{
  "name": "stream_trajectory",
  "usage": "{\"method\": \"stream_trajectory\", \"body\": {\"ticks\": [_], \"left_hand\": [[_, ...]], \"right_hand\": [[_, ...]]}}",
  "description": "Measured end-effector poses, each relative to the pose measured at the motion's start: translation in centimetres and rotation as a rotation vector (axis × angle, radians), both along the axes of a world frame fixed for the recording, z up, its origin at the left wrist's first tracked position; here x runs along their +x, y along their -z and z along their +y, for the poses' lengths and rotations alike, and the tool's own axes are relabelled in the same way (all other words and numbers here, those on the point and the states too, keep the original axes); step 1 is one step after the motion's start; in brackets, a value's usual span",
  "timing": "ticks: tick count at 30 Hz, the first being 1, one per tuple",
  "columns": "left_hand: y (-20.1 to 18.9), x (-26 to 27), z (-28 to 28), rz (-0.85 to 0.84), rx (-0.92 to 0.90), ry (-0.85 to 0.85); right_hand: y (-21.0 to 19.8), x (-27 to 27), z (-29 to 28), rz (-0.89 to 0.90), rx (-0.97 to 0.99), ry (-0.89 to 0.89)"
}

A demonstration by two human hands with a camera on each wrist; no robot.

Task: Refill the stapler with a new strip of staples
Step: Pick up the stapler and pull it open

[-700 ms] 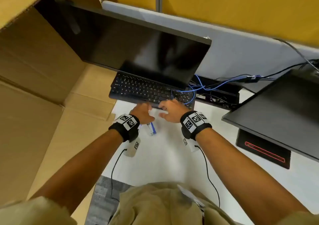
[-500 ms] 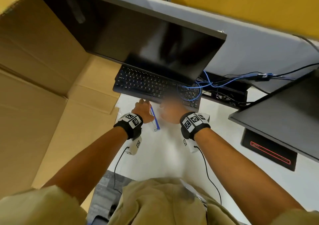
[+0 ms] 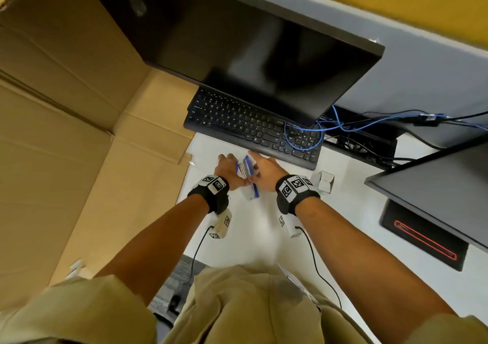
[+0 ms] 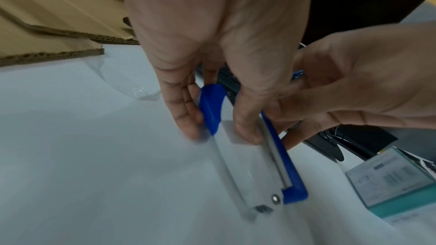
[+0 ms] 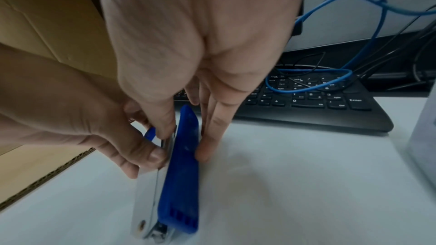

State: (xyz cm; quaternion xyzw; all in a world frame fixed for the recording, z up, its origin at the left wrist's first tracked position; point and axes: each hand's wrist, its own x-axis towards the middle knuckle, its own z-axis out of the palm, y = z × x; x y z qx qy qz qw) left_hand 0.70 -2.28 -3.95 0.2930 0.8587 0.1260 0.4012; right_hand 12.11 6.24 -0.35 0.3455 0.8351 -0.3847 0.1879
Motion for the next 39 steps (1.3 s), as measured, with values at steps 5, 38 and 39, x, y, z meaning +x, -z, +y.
{"method": "stream_trajectory", "body": {"ticks": [5, 38, 39], "left_hand": [[0.5, 0.3, -0.5, -0.009, 0.138, 0.119], [-1.4, -2.9, -4.7, 0.103, 0.421, 0.090], [-1.2, -2.8, -4.6, 0.131, 0.398, 0.116]], "right_hand": [[-0.2, 0.9, 0.3, 0.050, 0.045, 0.014], [1.3, 5.3, 1.6, -0.152, 0.406, -0.080], [1.4, 5.2, 1.5, -0.157, 0.400, -0.088]]}}
